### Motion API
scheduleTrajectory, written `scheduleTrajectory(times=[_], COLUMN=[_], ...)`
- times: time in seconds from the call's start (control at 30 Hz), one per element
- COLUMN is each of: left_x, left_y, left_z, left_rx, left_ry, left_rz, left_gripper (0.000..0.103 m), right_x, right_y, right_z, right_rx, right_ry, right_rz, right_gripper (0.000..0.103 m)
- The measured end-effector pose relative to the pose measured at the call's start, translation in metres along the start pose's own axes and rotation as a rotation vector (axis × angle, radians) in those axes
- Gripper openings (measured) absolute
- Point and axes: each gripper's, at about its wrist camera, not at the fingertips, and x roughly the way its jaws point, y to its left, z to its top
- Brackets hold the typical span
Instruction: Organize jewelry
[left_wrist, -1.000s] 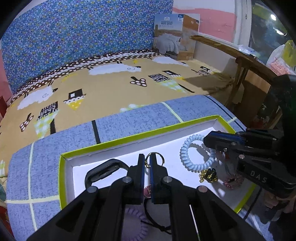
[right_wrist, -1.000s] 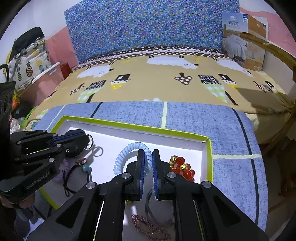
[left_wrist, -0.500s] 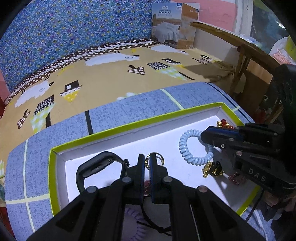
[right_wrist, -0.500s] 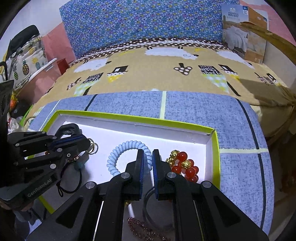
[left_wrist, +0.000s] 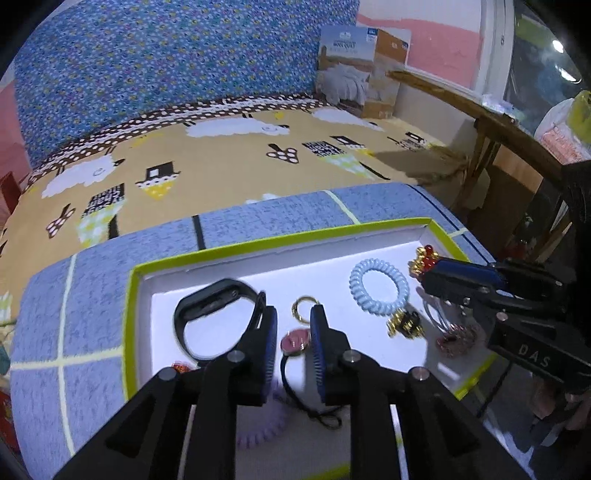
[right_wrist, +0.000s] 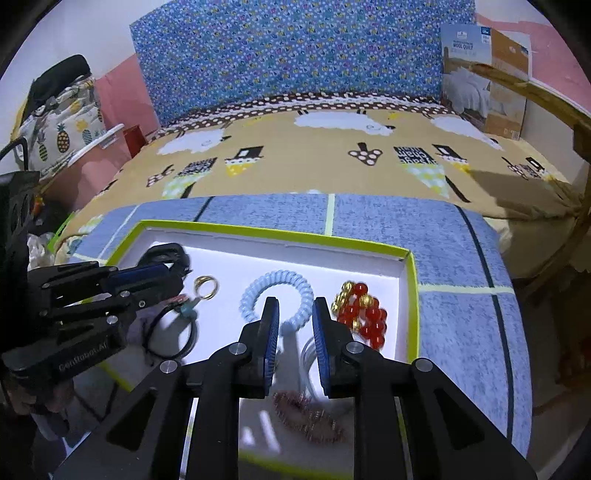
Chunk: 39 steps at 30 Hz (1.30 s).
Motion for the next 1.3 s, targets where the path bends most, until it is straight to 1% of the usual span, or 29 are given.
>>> scheduleTrajectory(times=[0.03,0.17,0.2,0.43,0.5,0.7,1.0,1.03,1.1,1.3], left_x=[-0.006,-0.031,-0.037,-0.082,-0.092,-0.116,-0.148,-0.152,-0.157,-0.166], left_y=[-0.001,-0.005,-0.006,-0.015,-0.018,-0.029,-0.038,-0.04,-0.042,-0.047], left_z=[-0.003,-0.017,-0.02,-0.048,-0.056,-0.085,-0.123,-0.126,-0.133,-0.155], left_rx=[0.0,-0.01,-0.011,-0.041,-0.041,-0.043,-0.045,-0.045,-0.043,-0.049], left_ry=[-0.008,-0.032,-0.042,-0.097,-0.105,-0.122,-0.166,-0.172,-0.183,-0.192], left_rz=[0.005,0.007,0.009,0.011,0.009,0.007,0.04,0.047,0.062,0.084], left_gripper=[0.019,0.019,0.019,0.021,0.023,0.024,0.025,0.025,0.025,0.025], right_x=[-0.005,-0.033,-0.04,-0.087,-0.099,-0.125,-0.148,-0.15,-0.155,-0.164], right_y=[0.001,0.009,0.011,0.027,0.032,0.045,0.056,0.058,0.059,0.064], right_z=[-0.001,-0.014,-0.017,-0.045,-0.055,-0.084,-0.126,-0.13,-0.138,-0.157], right_rx=[-0.001,-0.004,-0.003,-0.017,-0.027,-0.052,-0.045,-0.044,-0.043,-0.034], right_ry=[-0.006,-0.041,-0.049,-0.101,-0.115,-0.142,-0.161,-0.165,-0.173,-0.194], right_rz=[0.002,0.013,0.016,0.019,0.013,-0.012,-0.03,-0.031,-0.037,-0.062], right_gripper=[0.02,0.035,0.036,0.036,0.036,0.036,0.037,0.037,0.042,0.043])
